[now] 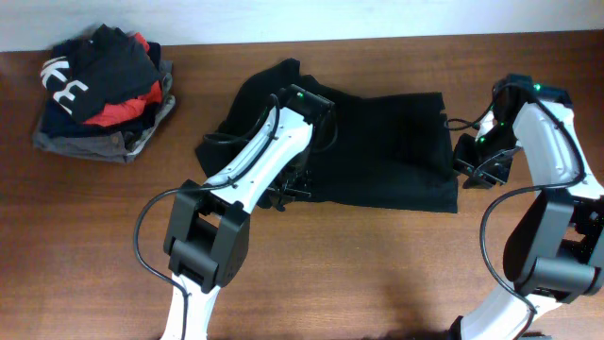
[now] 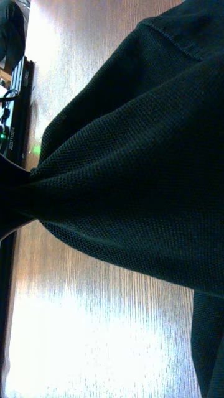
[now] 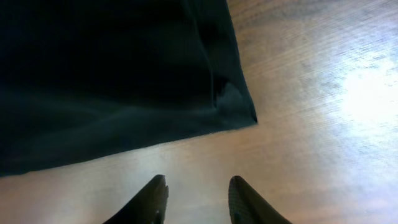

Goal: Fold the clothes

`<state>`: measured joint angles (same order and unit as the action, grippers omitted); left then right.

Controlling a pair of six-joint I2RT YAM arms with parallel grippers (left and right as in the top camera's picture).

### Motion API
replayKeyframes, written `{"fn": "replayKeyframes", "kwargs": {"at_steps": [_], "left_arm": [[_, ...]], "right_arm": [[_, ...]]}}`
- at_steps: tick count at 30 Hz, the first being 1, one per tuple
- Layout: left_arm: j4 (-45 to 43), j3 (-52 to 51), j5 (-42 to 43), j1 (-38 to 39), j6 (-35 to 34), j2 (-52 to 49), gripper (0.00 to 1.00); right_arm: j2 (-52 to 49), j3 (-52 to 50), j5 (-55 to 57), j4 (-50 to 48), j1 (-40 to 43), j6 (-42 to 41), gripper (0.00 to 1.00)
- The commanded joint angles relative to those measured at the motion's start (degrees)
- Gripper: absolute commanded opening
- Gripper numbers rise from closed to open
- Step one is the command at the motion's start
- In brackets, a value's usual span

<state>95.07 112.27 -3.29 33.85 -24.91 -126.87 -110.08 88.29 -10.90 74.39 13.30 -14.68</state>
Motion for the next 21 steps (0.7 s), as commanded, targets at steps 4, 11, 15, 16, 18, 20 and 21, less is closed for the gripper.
{"fn": "replayKeyframes", "kwargs": {"at_steps": [4,11,15,16,18,20,21], "left_arm": [[-0.2,-0.2,-1.0,0.0,0.1,1.3,0.01],[-2.3,-0.6,-1.0,0.0,0.1,1.3,0.01],[-2.6,-0.6,-1.2,0.0,0.1,1.3,0.01],[-2.7,-0.6,-1.2,0.0,0.1,1.3,0.01],[-3.0,-0.6,-1.2,0.0,0.1,1.3,0.01],[-3.1,-0.6,-1.2,0.0,0.1,1.3,0.01],[-3.2,-0.6,-1.2,-0.1,0.1,1.3,0.01]], "right_arm": [[1.2,-2.0,0.4,-4.0,0.2,-0.8,0.47],[1.0,-3.7,0.4,-8.1,0.2,-0.8,0.52],[1.0,-4.6,0.4,-10.1,0.2,-0.7,0.5],[1.0,-4.6,0.4,-10.4,0.2,-0.7,0.48],[1.0,-4.6,0.3,-10.8,0.2,-0.8,0.43],[1.0,-4.6,0.3,-10.8,0.2,-0.8,0.43],[0.9,-4.7,0.3,-10.8,0.2,-0.8,0.43]]}}
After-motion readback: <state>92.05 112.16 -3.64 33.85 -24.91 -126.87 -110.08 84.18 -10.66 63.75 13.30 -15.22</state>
